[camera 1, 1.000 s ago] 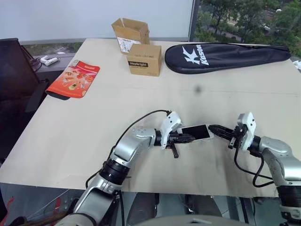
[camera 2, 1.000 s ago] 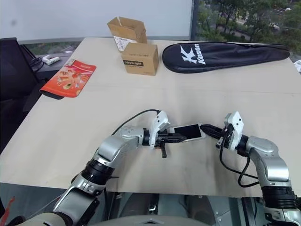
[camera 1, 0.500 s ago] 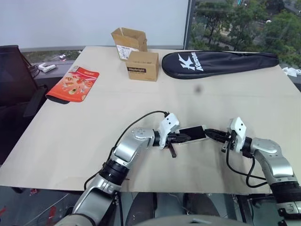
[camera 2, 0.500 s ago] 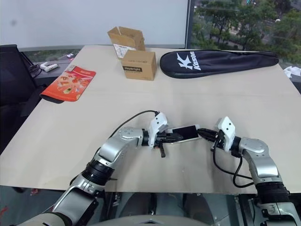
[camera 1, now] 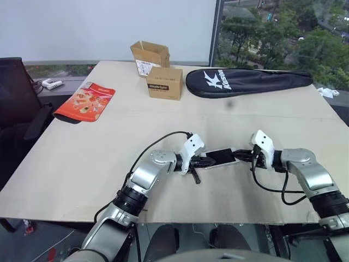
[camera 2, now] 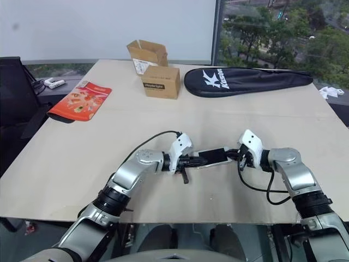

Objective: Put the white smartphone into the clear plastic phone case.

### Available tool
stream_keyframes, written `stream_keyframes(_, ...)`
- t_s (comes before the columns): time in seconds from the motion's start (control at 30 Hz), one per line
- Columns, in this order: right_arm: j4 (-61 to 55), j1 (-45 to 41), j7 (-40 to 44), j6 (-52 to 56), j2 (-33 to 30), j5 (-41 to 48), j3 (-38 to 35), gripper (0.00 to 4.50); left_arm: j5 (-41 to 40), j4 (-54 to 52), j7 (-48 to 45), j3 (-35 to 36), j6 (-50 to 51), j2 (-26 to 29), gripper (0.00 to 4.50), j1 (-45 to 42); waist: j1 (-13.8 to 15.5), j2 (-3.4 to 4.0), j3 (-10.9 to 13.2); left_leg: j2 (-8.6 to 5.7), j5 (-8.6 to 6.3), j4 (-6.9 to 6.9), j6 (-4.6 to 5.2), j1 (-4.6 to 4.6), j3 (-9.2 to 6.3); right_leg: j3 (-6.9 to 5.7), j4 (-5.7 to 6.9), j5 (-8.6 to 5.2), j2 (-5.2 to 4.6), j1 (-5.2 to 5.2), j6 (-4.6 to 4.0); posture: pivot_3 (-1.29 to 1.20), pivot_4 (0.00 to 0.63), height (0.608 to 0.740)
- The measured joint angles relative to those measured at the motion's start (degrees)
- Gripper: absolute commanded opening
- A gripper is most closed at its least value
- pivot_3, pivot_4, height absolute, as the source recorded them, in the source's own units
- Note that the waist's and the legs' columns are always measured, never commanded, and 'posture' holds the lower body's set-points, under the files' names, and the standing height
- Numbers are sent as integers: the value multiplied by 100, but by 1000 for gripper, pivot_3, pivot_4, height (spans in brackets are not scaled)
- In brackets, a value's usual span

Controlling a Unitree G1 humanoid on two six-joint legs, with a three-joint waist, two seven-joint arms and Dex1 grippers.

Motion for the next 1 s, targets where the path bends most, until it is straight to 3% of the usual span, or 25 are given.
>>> stream_keyframes(0.27, 467, -138, 97, -338, 104, -51, 86, 54, 62, 38, 19, 3, 0, 3, 0, 10, -15, 9, -40, -1, -2, -51, -2, 41, -41, -106, -98, -1, -47, 67, 2, 0, 150, 732)
stream_keyframes(0.57, 2017, 9, 40, -2475, 763, 139, -334, 54, 169, 103, 26, 12, -4, 12, 0, 11, -130, 50, -81, -6, -6, -130, -8, 17, -144, -201, -284, -2, -30, 108, 3, 0, 150, 732)
stream_keyframes(1.0, 2262, 145, 192, -3154, 836, 260, -402, 54, 175, 81, -47, 11, -64, -22, 0, 2, -139, 84, -78, -22, -6, -133, -8, 19, -149, -201, -278, -2, -52, 112, 3, 0, 150, 732)
